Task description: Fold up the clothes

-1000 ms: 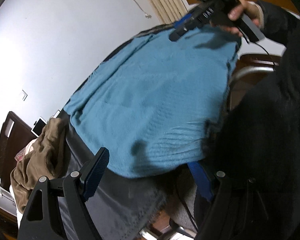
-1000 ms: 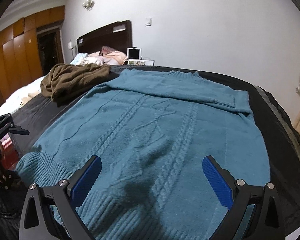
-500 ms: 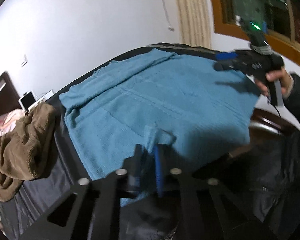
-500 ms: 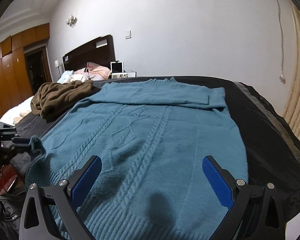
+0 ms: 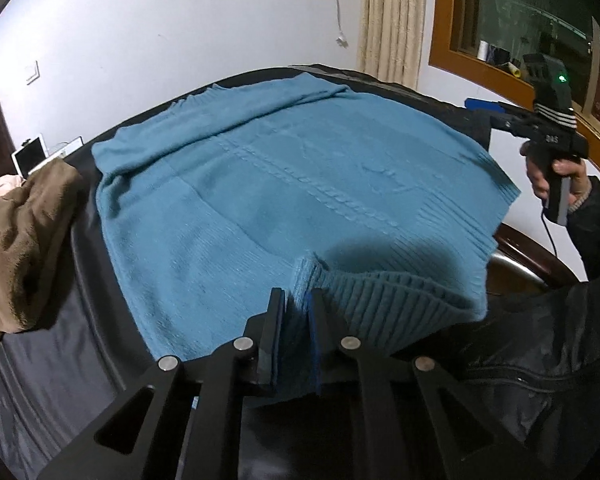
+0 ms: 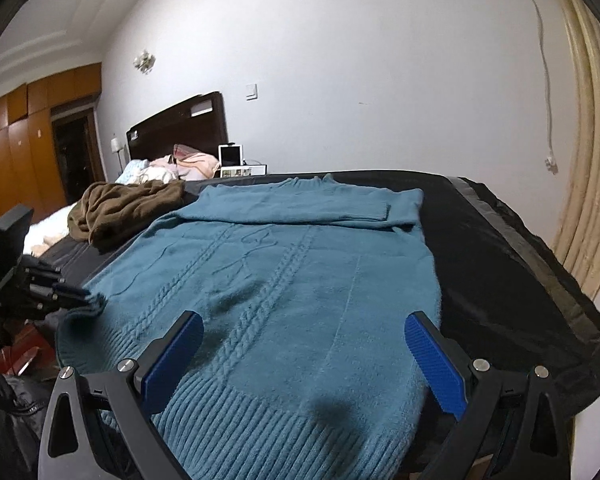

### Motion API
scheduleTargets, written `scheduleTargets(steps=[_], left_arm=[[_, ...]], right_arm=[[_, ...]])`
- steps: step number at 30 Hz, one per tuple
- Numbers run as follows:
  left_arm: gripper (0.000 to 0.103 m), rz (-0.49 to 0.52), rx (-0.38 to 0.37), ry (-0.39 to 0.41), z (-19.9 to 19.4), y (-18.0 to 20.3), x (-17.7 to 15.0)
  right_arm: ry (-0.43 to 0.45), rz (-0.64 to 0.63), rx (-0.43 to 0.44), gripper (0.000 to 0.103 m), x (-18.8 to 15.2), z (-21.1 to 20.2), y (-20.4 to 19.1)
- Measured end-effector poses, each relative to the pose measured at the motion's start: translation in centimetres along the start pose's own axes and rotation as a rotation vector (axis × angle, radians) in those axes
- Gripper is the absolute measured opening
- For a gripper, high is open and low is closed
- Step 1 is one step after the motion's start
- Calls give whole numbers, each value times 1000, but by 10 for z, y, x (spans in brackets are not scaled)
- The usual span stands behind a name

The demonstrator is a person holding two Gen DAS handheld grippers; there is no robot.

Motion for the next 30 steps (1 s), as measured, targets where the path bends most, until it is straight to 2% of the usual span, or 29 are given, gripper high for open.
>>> scheduleTargets(steps=[2, 4, 6, 7, 10, 11, 12, 14, 18, 20, 22, 27, 30], left_arm=[[19, -14, -26, -4, -3, -1, -1], [34, -27, -40, -7, -6, -3, -2], [66, -29, -28, -14, -7, -4, -5], [69, -27, -22, -16, -7, -5, -7], [70, -30, -26, -21, -7, -4, -9], [68, -21, -28, -21, -7, -3, -9], [55, -11, -31, -21, -7, -1, -9], [38, 18, -51, -26, -6, 5, -8], [18, 125, -47, -35, -8, 22, -6], [12, 139, -22, -27, -11, 24, -2], [11, 128, 11, -10, -14, 20, 3], [10, -49, 114, 120, -34, -20, 30], [10, -126, 127, 181, -43, -41, 45]], right_arm=[[1, 4, 3, 102, 0, 1, 0], [2, -2, 11, 102, -1, 2, -2], [0, -15, 17, 102, -1, 3, -5], [-1, -20, 18, 102, -2, 4, -7], [-7, -25, 18, 102, -3, 7, -9], [-9, -24, 18, 102, -4, 8, -9], [-12, -24, 17, 102, -4, 9, -10], [-14, -23, 13, 102, -5, 9, -9], [-11, -16, 6, 102, -4, 9, -8], [-7, -12, 4, 102, -4, 8, -7], [-1, -10, 1, 102, -4, 6, -6], [13, 5, -4, 102, -3, 3, -1], [29, 1, 7, 102, -1, -1, -1]])
Point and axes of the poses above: each gripper's, at about its wrist camera, not at the fingertips, and z roughly the way its jaws point, y to its right, x to its top, the point moved 1 cm from there along z, roughly the way its jaws point, and after that the axes turned 13 degrees about y, right-handed, at the moved point
